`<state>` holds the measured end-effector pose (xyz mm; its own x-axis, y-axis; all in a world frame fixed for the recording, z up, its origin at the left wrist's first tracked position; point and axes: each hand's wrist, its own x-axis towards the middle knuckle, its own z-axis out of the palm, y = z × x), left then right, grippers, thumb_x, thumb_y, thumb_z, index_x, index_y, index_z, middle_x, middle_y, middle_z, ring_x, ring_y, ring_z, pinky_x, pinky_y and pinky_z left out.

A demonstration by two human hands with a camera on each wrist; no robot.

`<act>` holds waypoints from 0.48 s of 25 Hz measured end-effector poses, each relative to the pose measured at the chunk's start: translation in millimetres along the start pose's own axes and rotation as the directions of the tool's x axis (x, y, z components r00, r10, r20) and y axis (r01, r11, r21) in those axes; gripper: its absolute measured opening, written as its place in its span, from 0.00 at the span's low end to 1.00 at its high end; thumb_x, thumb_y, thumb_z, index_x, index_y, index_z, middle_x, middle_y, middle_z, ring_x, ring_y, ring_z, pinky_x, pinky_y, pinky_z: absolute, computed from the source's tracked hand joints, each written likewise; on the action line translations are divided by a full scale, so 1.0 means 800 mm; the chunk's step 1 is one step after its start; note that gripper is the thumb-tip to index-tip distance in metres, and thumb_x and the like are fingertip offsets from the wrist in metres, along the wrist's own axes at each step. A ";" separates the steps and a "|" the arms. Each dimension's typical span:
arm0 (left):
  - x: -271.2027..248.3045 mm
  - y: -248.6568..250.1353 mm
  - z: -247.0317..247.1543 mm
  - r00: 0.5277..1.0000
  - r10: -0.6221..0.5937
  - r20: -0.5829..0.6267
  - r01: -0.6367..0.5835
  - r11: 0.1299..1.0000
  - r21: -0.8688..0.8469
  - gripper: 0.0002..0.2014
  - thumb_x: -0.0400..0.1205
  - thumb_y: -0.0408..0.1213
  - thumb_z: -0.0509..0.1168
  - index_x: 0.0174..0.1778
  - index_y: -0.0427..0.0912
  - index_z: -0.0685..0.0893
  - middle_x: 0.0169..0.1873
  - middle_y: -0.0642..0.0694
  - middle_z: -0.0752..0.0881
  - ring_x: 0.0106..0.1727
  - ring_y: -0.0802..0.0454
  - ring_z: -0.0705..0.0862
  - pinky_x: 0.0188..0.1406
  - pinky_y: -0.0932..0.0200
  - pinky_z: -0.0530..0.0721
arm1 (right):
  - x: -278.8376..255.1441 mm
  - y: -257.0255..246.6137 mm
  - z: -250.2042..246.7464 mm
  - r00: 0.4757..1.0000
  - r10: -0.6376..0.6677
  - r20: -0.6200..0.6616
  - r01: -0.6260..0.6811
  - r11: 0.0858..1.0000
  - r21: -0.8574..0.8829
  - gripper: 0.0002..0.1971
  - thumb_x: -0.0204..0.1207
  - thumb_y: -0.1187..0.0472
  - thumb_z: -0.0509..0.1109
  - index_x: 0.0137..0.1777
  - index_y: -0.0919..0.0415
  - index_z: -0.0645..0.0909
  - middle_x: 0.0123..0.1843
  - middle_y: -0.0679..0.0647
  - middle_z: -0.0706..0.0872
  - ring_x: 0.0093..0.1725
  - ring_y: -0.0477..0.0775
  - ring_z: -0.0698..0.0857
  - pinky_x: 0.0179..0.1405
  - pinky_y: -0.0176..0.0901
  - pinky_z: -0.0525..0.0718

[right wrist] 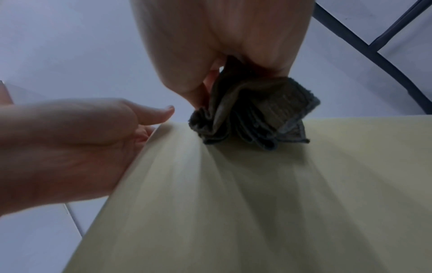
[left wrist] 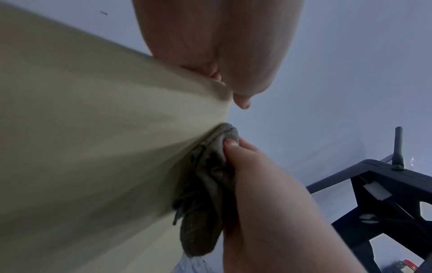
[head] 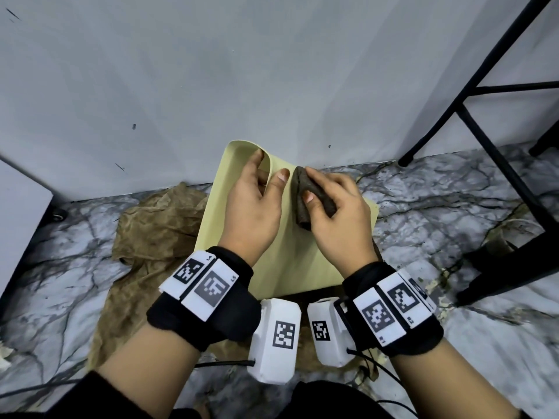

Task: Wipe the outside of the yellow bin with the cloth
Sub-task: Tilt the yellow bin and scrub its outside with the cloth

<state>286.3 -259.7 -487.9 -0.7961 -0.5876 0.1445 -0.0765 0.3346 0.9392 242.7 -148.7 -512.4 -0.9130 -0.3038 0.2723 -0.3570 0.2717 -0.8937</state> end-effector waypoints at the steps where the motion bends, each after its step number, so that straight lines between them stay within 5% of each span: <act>1: -0.002 0.000 0.000 1.000 0.013 -0.020 -0.013 1.000 0.007 0.24 0.82 0.37 0.60 0.74 0.40 0.66 0.37 0.60 0.76 0.36 0.73 0.76 0.47 0.70 0.74 | -0.001 -0.003 0.002 1.000 -0.004 0.000 0.004 1.000 0.002 0.19 0.71 0.58 0.63 0.63 0.53 0.80 0.57 0.57 0.82 0.59 0.62 0.79 0.64 0.54 0.77; 5: -0.006 0.003 -0.005 0.994 0.110 -0.017 -0.110 0.994 0.026 0.21 0.82 0.35 0.59 0.72 0.40 0.68 0.37 0.59 0.76 0.35 0.74 0.76 0.41 0.78 0.74 | 0.009 -0.016 -0.001 0.997 -0.070 -0.015 0.070 0.997 -0.029 0.18 0.72 0.59 0.63 0.62 0.52 0.81 0.55 0.56 0.83 0.57 0.62 0.79 0.61 0.54 0.79; 12: -0.001 0.000 -0.011 0.997 0.063 0.039 -0.065 0.996 0.057 0.24 0.80 0.40 0.61 0.73 0.45 0.67 0.28 0.56 0.72 0.28 0.66 0.72 0.33 0.73 0.72 | 0.004 -0.010 0.005 0.996 -0.085 0.014 0.086 0.994 -0.061 0.18 0.72 0.59 0.62 0.62 0.54 0.80 0.55 0.56 0.83 0.56 0.63 0.79 0.61 0.52 0.77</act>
<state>292.4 -265.5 -485.5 -0.8222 -0.5361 0.1912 -0.0586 0.4140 0.9084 243.6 -155.4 -505.6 -0.8764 -0.3387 0.3423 -0.4453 0.2998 -0.8437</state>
